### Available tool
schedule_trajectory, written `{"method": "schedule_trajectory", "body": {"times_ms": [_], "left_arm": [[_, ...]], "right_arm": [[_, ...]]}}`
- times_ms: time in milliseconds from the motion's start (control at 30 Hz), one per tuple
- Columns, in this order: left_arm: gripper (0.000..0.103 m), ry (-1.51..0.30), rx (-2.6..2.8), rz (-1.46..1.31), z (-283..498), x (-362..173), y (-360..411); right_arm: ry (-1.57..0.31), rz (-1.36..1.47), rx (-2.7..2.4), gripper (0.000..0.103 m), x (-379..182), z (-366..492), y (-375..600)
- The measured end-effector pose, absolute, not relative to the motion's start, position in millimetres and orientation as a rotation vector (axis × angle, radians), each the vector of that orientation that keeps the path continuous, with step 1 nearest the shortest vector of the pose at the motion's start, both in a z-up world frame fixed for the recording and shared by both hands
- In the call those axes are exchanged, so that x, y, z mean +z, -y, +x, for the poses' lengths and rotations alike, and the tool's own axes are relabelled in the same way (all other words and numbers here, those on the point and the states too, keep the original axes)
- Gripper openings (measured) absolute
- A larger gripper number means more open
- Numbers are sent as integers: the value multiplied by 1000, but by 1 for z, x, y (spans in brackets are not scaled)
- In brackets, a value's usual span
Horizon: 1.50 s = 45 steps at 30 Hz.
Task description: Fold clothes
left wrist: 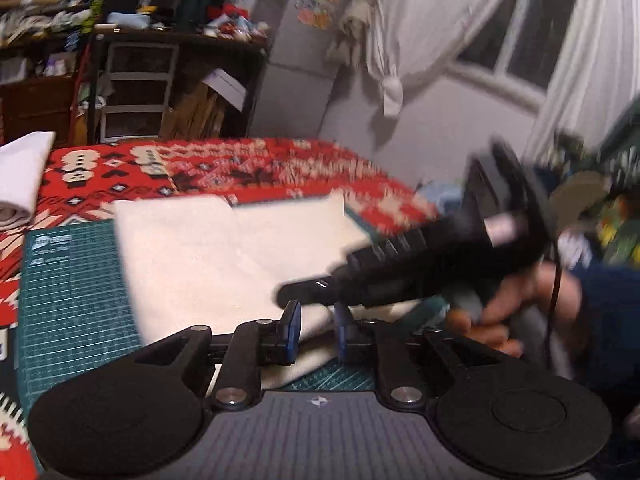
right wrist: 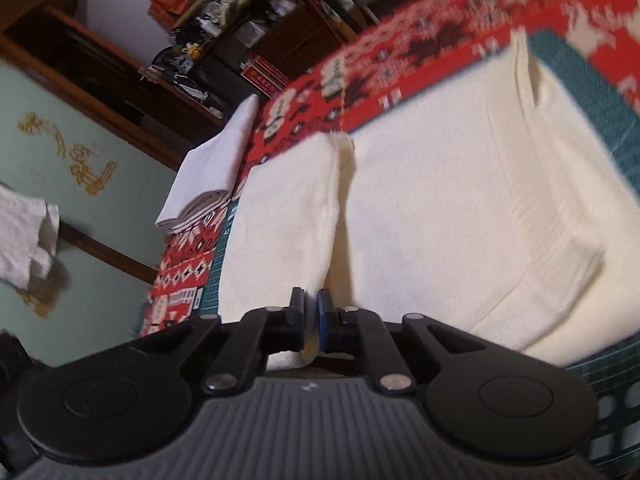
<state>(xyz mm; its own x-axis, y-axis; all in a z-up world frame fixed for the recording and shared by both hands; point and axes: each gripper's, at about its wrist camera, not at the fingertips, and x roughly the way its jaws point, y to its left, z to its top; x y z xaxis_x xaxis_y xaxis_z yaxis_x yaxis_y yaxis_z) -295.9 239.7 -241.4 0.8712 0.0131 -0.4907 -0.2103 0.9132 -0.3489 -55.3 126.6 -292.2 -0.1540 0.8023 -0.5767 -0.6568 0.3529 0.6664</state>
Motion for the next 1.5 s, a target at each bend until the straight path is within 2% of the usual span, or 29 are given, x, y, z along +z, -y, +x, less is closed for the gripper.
{"method": "schedule_trajectory", "body": {"times_ms": [67,167,200,233,333,433,567,633,667,800,967,1000,1067,1100,1167,1200,1267,1500], "left_arm": [[23,-485,147,-460,-299,-241,-257],[20,-576,228,-478,-284,-263,-281],[7,-619,245,-483,-279,-273,-286],[5,-639,257,-489,-277,-280,-289],[5,-629,256,-516,-278,-283,-291],[5,-629,254,-522,-278,-277,-291],[9,-558,193,-511,-284,-262,-285],[28,-560,146,-449,-280,-257,-275],[32,-582,133,-392,-275,-257,-266],[34,-656,62,-225,-257,-265,-234],[39,-696,42,60,-242,-276,-197],[39,-701,42,120,-240,-278,-190],[20,-707,62,223,-237,-284,-181],[16,-709,73,241,-236,-285,-181],[13,-691,89,204,-238,-282,-184],[5,-681,97,183,-240,-280,-187],[5,-642,124,95,-245,-274,-195],[5,-320,271,-613,-297,-246,-267]], "right_arm": [[-1121,116,1295,7,-290,-58,-128],[-1104,52,1283,7,-295,-61,-134],[-1088,32,1279,6,-295,-64,-135],[-1058,1,1279,6,-292,-68,-134],[-948,-87,1297,6,-276,-84,-129],[-1022,-93,1294,11,-283,-81,-125],[-1122,101,1286,14,-291,-63,-116],[-1164,180,1276,14,-292,-56,-112],[-1183,215,1270,14,-293,-53,-112],[-1220,272,1263,22,-292,-45,-114],[-1238,329,1268,22,-293,-38,-108],[-1237,331,1271,22,-292,-38,-107],[-1229,327,1277,22,-290,-38,-105],[-1223,324,1281,22,-289,-38,-103],[-1207,326,1287,22,-285,-38,-101],[-1204,331,1288,22,-284,-37,-99],[-1211,344,1281,23,-284,-35,-96],[-1271,372,1243,25,-299,-35,-111]]}}
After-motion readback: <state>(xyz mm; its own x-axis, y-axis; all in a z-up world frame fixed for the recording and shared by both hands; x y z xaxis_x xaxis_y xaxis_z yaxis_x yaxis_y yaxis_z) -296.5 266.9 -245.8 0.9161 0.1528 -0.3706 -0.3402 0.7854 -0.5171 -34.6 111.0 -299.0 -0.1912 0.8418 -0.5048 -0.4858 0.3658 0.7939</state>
